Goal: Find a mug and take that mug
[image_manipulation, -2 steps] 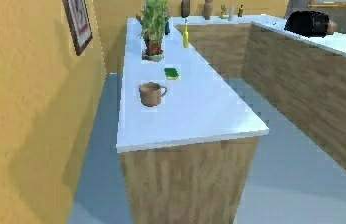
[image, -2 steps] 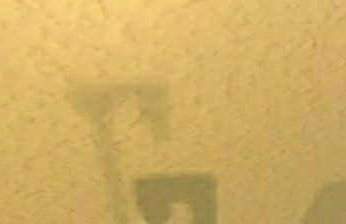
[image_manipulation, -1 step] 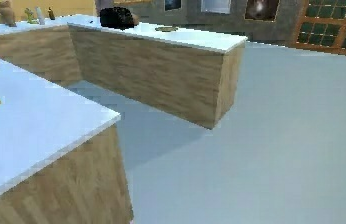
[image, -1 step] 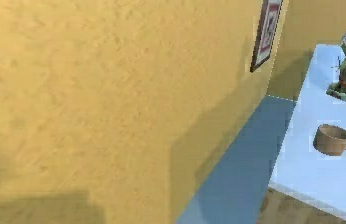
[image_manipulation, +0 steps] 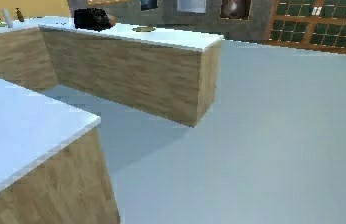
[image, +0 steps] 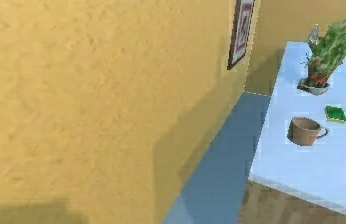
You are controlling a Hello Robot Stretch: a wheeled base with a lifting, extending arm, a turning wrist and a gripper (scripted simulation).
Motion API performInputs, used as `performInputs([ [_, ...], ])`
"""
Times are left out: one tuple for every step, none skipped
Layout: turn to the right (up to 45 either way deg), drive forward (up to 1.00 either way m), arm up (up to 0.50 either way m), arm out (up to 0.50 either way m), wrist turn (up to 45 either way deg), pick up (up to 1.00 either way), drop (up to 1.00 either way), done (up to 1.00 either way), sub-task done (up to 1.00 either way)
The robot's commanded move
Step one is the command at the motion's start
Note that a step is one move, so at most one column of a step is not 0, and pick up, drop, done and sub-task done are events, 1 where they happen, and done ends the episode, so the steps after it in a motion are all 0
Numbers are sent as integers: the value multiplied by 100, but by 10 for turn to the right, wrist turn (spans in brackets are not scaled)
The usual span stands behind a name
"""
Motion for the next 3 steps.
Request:
performInputs([
  [0,55,0,0,0,0,0,0,0],
  [270,0,0,0,0,0,0,0,0],
  [0,65,0,0,0,0,0,0,0],
])
